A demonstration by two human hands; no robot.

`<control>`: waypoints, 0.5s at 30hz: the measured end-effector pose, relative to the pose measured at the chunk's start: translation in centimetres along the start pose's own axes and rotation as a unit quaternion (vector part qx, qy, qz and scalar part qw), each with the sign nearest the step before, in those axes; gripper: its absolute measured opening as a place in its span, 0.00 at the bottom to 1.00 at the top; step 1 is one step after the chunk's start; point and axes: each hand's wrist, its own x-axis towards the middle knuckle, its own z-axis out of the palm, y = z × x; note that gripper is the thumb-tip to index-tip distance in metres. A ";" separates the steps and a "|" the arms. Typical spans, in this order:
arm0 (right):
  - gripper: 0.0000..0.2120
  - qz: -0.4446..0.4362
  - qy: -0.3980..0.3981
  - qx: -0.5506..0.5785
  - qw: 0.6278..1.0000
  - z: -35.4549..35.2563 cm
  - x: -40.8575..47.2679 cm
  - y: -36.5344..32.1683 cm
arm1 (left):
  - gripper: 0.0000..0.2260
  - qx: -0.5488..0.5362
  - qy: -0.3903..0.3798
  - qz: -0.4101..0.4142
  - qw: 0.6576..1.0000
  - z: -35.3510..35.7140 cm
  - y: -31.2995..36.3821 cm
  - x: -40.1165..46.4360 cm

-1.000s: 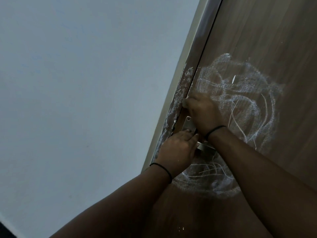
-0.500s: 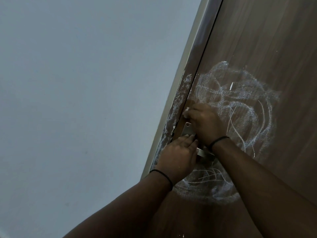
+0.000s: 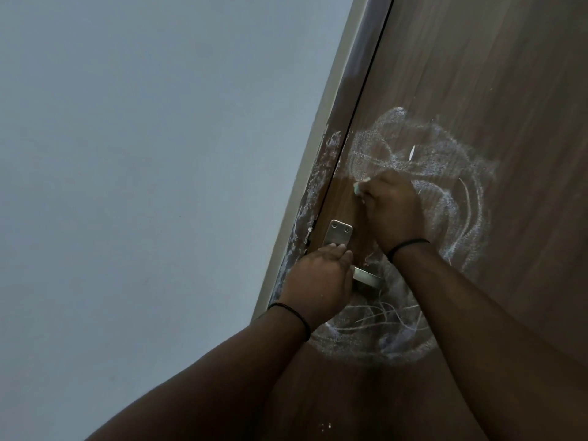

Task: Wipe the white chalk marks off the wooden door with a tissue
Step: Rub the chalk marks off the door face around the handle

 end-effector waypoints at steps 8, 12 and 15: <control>0.03 -0.029 -0.050 -0.001 0.998 -1.4 -2.7 0.5 | 0.21 0.047 0.018 -0.002 0.999 -0.8 -0.8 2.3; 0.05 0.024 0.018 -0.005 1.000 -1.1 0.2 1.0 | 0.22 0.074 0.001 0.007 0.997 0.0 -1.2 3.3; 0.05 0.014 -0.005 0.004 1.000 0.5 0.6 -0.4 | 0.21 0.079 0.005 -0.003 0.997 0.2 -1.2 3.6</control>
